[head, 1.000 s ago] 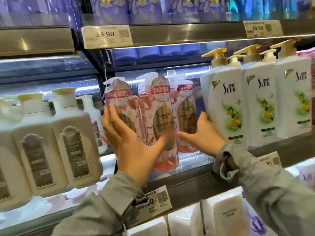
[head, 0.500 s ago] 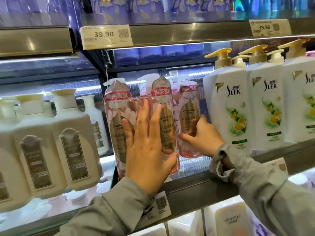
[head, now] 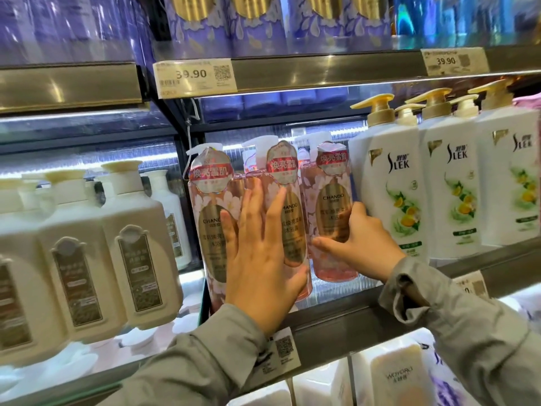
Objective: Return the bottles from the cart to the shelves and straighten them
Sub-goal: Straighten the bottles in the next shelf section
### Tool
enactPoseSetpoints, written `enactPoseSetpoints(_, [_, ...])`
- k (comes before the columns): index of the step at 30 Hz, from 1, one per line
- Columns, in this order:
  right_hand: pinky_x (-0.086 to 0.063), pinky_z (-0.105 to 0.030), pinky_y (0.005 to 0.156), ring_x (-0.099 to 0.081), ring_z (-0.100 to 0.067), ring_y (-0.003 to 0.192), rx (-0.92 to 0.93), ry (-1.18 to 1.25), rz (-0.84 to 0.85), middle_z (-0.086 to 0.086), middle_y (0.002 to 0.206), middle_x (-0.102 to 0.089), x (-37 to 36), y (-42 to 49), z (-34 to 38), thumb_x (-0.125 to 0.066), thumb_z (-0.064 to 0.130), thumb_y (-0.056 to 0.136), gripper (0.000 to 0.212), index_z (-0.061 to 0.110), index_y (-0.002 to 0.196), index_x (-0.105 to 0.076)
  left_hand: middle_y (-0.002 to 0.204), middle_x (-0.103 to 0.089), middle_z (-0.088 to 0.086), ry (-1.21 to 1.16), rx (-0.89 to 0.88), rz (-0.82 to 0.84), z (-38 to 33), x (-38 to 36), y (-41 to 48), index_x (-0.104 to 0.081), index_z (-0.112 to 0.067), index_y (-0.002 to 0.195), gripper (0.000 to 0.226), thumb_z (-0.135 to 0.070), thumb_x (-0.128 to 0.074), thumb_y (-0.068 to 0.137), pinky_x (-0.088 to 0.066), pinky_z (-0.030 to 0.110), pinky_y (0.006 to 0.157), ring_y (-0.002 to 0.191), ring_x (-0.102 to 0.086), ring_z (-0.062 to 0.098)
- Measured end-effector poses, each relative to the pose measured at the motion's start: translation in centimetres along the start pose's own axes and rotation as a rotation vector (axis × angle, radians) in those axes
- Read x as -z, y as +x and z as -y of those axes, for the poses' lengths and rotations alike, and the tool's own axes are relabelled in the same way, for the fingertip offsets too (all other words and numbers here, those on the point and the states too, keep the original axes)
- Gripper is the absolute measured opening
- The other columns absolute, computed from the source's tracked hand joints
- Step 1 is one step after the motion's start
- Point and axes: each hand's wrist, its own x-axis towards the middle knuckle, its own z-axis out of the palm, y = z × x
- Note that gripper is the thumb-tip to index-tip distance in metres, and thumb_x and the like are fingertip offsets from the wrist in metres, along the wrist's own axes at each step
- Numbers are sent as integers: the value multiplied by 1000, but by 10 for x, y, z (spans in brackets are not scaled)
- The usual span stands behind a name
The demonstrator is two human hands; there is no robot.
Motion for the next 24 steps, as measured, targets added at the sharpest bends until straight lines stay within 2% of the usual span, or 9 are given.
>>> enactPoseSetpoints(3, [-53,-35,83,-60,-20,91,5,-6,-17,-1,99,-56,2,-5,0,-73,45,77,60,11,110,-37,158,4,0,-24,4,-2,0,0,-1,-3,-35,146,111,-37,-80,66,-6,51,118,146,9,16])
enactPoseSetpoints(10, [-53,-32,84,-62,-19,94,25,35,-19,-4,107,-61,6,-9,-2,-76,43,75,63,11,114,-40,159,2,4,-28,-27,-19,1,-1,-1,-7,-33,147,106,-40,-77,68,-4,52,118,146,11,19])
enactPoseSetpoints(13, [-52,-28,82,-62,-15,93,40,73,-8,-2,106,-62,8,-10,-4,-77,41,74,63,12,116,-41,158,-4,1,-84,-60,-88,4,9,-2,-21,-28,146,91,-46,-70,71,4,38,119,146,5,21])
enactPoseSetpoints(16, [-51,-26,81,-61,-12,92,55,101,-2,2,104,-62,8,-10,-7,-77,43,72,64,14,117,-42,151,-17,-1,-192,-59,-247,18,26,-4,-40,-26,133,71,-44,-65,70,-10,33,119,144,-12,18])
enactPoseSetpoints(17, [-51,-27,82,-61,-12,92,56,110,-5,3,103,-62,8,-10,-8,-77,43,72,65,15,118,-42,150,-17,-1,-238,-21,-264,24,30,-5,-39,-27,131,70,-39,-71,70,-11,24,118,143,-13,14])
enactPoseSetpoints(19, [-51,-27,80,-60,-12,89,57,123,-18,4,99,-61,6,-10,-9,-77,42,72,62,15,116,-42,151,-14,1,-357,110,-191,33,37,-7,-29,-34,134,86,-27,-81,67,-13,8,112,138,-15,2])
enactPoseSetpoints(20, [-50,-26,77,-60,-10,86,58,136,-25,4,97,-60,5,-11,-9,-77,41,72,60,14,113,-42,151,-15,3,-433,170,-126,35,38,-8,-20,-37,137,95,-23,-82,66,-16,9,111,137,-18,1])
enactPoseSetpoints(22, [-47,-20,70,-59,-7,82,62,170,-28,3,92,-60,4,-13,-9,-76,39,74,56,14,109,-41,149,-22,3,-552,268,-43,39,36,-6,-7,-35,142,108,-22,-83,67,-26,26,114,136,-31,9])
enactPoseSetpoints(24, [-44,-16,64,-57,-4,80,69,181,-23,4,90,-58,3,-15,-10,-75,38,76,52,14,107,-40,145,-35,3,-639,393,-8,46,34,0,-4,-28,145,111,-22,-83,66,-35,35,110,125,-48,9])
